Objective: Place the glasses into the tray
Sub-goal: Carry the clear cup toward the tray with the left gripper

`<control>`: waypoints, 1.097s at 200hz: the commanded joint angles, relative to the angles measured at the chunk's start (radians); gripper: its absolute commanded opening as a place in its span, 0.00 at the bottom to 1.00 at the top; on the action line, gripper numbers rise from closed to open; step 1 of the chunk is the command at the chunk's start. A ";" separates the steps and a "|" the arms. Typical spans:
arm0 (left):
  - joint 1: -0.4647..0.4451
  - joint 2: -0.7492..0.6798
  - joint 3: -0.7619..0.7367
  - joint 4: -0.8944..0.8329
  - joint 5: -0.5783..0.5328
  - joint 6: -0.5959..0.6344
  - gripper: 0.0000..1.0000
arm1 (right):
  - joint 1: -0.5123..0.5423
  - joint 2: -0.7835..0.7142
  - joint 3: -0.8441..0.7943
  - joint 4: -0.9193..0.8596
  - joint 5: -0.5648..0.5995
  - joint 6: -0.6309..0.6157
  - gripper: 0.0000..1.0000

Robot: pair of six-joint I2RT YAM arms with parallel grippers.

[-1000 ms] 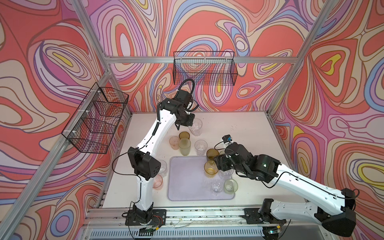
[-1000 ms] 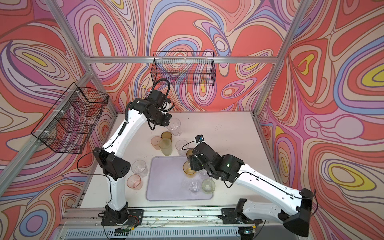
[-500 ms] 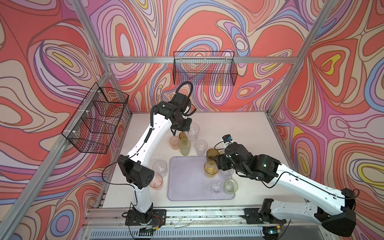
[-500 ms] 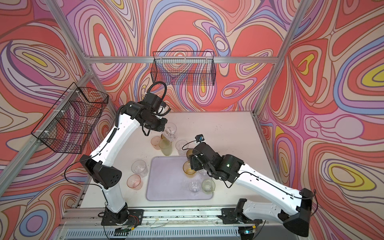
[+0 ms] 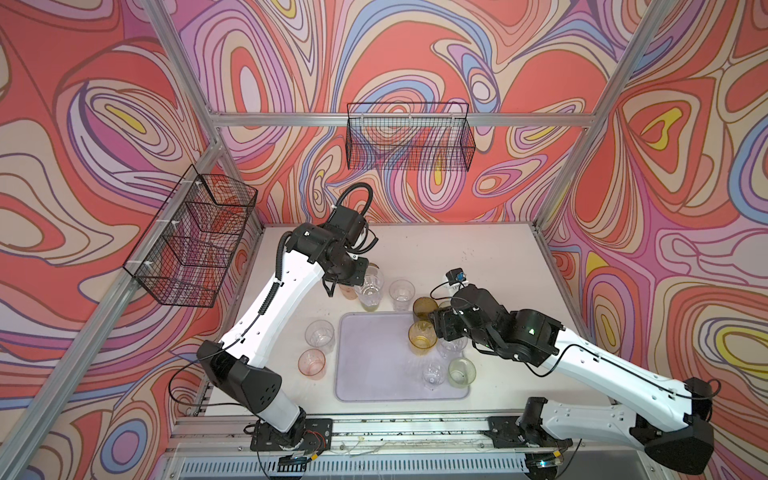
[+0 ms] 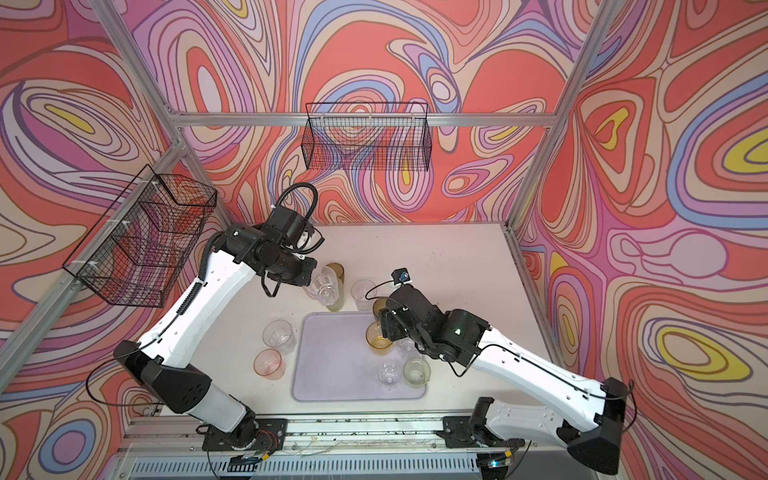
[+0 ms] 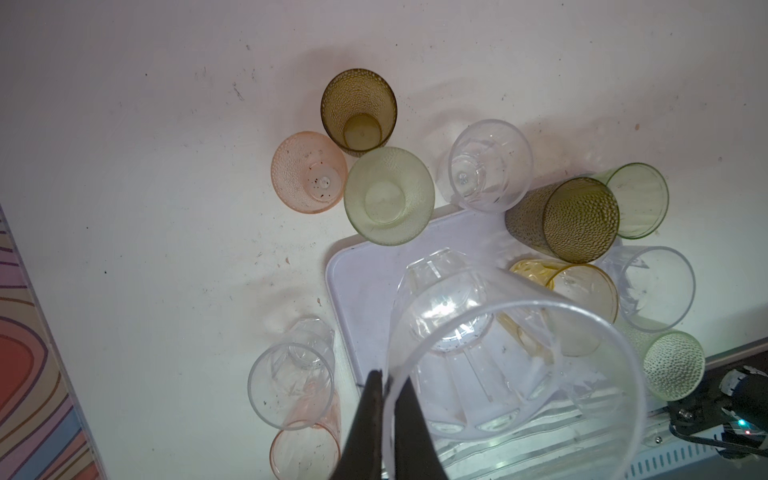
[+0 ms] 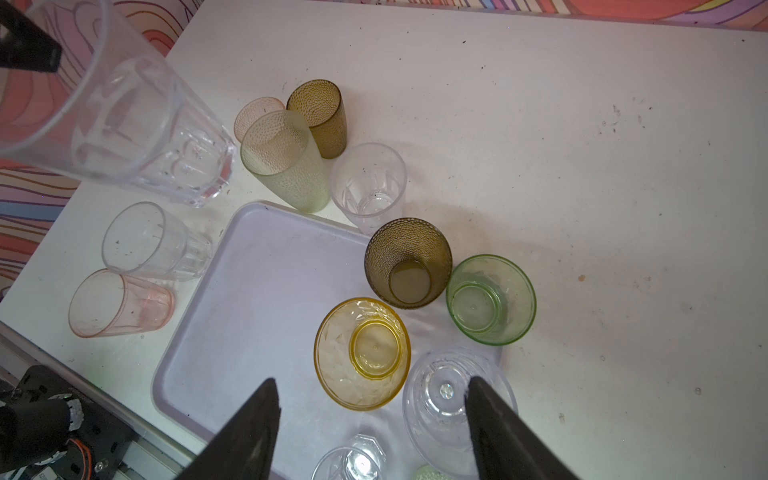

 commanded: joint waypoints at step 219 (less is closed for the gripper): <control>-0.196 -0.251 -0.520 0.289 -0.067 -0.264 0.00 | -0.004 0.030 0.032 -0.019 0.022 -0.022 0.73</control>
